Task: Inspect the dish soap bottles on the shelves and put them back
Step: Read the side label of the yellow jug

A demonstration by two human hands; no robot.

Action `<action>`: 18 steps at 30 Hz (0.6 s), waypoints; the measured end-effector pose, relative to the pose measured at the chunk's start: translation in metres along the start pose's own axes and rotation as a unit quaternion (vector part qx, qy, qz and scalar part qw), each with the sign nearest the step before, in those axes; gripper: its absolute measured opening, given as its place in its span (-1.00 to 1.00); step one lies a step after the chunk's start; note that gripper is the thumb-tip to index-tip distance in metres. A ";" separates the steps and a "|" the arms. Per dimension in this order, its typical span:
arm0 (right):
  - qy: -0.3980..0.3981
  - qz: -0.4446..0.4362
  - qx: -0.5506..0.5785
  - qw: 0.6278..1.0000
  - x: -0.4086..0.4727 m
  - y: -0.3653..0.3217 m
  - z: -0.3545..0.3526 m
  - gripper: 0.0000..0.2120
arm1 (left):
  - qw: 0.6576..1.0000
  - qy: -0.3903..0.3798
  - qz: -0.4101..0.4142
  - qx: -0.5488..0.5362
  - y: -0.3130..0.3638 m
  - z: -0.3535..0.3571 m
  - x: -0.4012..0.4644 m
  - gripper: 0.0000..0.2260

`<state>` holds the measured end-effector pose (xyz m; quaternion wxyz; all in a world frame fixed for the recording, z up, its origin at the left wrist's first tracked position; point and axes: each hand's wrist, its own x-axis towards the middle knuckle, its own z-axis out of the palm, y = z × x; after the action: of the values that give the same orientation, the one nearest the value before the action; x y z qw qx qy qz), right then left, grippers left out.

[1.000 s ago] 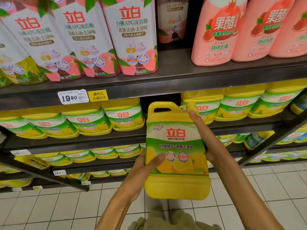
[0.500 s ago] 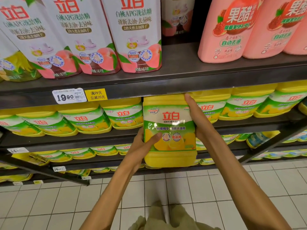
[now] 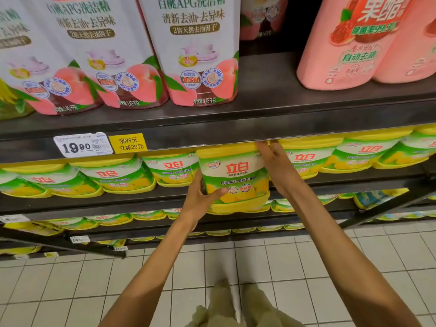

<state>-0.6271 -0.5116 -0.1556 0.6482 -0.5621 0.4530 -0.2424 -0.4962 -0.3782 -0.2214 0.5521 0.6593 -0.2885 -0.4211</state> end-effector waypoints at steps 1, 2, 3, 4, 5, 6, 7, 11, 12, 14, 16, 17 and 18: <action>0.000 -0.006 0.000 1.000 0.000 0.001 -0.001 -0.75 | 1.000 0.001 0.000 0.002 -0.002 0.000 0.003 -0.39; -0.003 -0.013 0.001 1.000 0.000 0.004 -0.002 -0.75 | 1.000 0.001 0.001 0.007 -0.004 0.001 0.007 -0.38; -0.007 -0.024 -0.002 1.000 0.000 0.006 -0.004 -0.75 | 1.000 0.004 0.003 0.014 -0.007 0.001 0.010 -0.38; -0.013 -0.037 -0.008 0.999 -0.001 0.009 -0.006 -0.74 | 1.000 0.008 0.007 0.022 -0.009 0.002 0.014 -0.39; -0.021 -0.052 -0.015 0.998 -0.003 0.012 -0.008 -0.71 | 0.999 0.013 0.009 0.030 -0.012 0.003 0.017 -0.40; -0.029 -0.064 -0.018 0.997 -0.004 0.014 -0.009 -0.67 | 0.999 0.018 0.012 0.036 -0.014 0.004 0.021 -0.40; -0.037 -0.073 -0.019 0.996 -0.006 0.014 -0.009 -0.66 | 0.999 0.023 0.014 0.043 -0.017 0.005 0.024 -0.40; -0.063 -0.074 -0.012 0.995 -0.002 0.022 -0.011 -0.63 | 0.997 0.043 0.020 0.060 -0.027 0.006 0.031 -0.44; -0.063 -0.076 -0.016 0.995 0.000 0.025 -0.012 -0.64 | 0.996 0.049 0.024 0.064 -0.028 0.006 0.032 -0.46; -0.054 -0.097 -0.026 0.993 0.003 0.031 -0.013 -0.78 | 0.995 0.059 0.032 0.078 -0.029 0.006 0.034 -0.47; -0.031 -0.117 -0.038 0.992 0.004 0.034 -0.011 -0.85 | 0.993 0.068 0.040 0.090 -0.028 0.007 0.035 -0.47; -0.020 -0.126 -0.043 0.991 0.005 0.035 -0.010 -0.82 | 0.992 0.072 0.044 0.097 -0.028 0.008 0.036 -0.48; -0.011 -0.137 -0.048 0.989 0.005 0.037 -0.010 -0.79 | 0.990 0.076 0.048 0.106 -0.028 0.009 0.036 -0.48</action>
<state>-0.6402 -0.5113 -0.1915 0.5857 -0.6525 0.3753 -0.3006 -0.4895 -0.4070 -0.2576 0.5187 0.7300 -0.3198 -0.3096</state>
